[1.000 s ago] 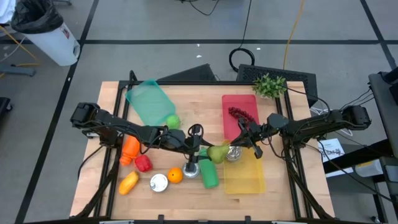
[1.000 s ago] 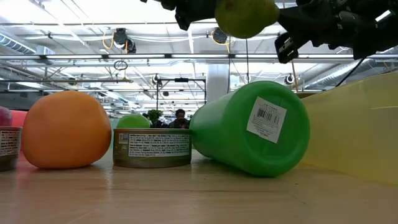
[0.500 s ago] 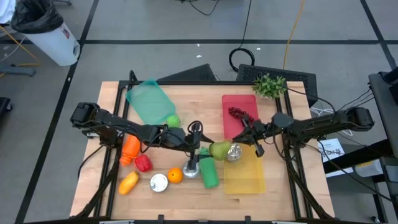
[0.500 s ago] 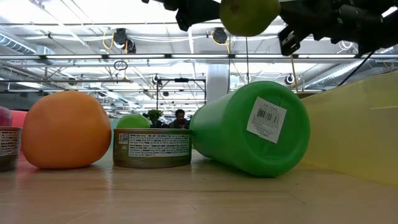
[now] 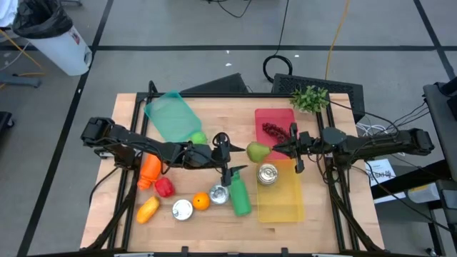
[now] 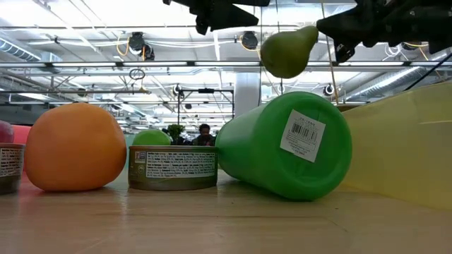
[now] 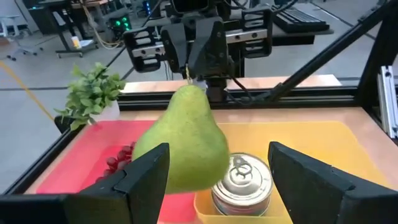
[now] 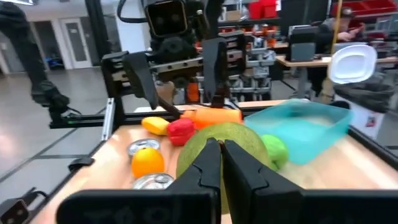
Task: Pick & Place Food Item
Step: Put the green pear into the pink bin
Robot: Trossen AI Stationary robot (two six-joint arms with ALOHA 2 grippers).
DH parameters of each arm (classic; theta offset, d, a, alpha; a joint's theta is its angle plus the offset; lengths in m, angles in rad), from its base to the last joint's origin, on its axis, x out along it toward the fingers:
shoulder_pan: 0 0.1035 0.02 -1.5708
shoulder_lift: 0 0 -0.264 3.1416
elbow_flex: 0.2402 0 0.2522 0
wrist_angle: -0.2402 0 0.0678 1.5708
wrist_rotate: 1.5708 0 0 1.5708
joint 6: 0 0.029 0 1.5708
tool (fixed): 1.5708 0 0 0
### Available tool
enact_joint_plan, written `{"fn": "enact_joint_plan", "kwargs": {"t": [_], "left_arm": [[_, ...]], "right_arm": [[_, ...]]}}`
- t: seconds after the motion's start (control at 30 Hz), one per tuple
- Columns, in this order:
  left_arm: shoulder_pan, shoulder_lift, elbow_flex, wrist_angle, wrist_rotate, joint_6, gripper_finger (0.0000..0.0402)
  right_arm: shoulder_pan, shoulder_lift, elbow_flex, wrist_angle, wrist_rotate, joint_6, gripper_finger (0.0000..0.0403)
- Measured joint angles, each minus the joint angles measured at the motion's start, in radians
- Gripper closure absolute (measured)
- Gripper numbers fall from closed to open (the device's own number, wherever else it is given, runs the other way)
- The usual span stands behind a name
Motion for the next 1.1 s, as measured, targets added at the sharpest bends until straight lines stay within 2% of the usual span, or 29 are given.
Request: {"fn": "enact_joint_plan", "kwargs": {"t": [0.17, 0.3, 0.5, 0.67, 0.8, 1.1], "left_arm": [[0.0, 0.0, 0.0, -0.008, 0.0, 0.0, 0.0126], [0.0, 0.0, 0.0, -0.013, -0.004, 0.003, 0.0127], [0.007, 0.0, 0.0, -0.017, -0.004, 0.002, 0.0128], [0.018, 0.0, 0.0, -0.017, -0.004, 0.0, 0.0128], [0.023, 0.0, 0.0, -0.023, -0.004, -0.008, 0.0128], [0.023, 0.001, -0.001, -0.042, -0.002, -0.023, 0.0128]], "right_arm": [[0.0, -0.057, 0.0, -0.087, 0.061, -0.02, 0.0402], [-0.001, -0.086, 0.002, -0.174, 0.183, -0.028, 0.0402], [-0.033, -0.074, 0.115, -0.385, 0.247, -0.034, 0.0402], [-0.133, -0.027, 0.213, -0.555, 0.254, -0.047, 0.0402], [-0.235, 0.021, 0.255, -0.679, 0.302, -0.066, 0.0402], [-0.421, 0.082, 0.259, -0.793, 0.323, -0.069, 0.0402]]}}
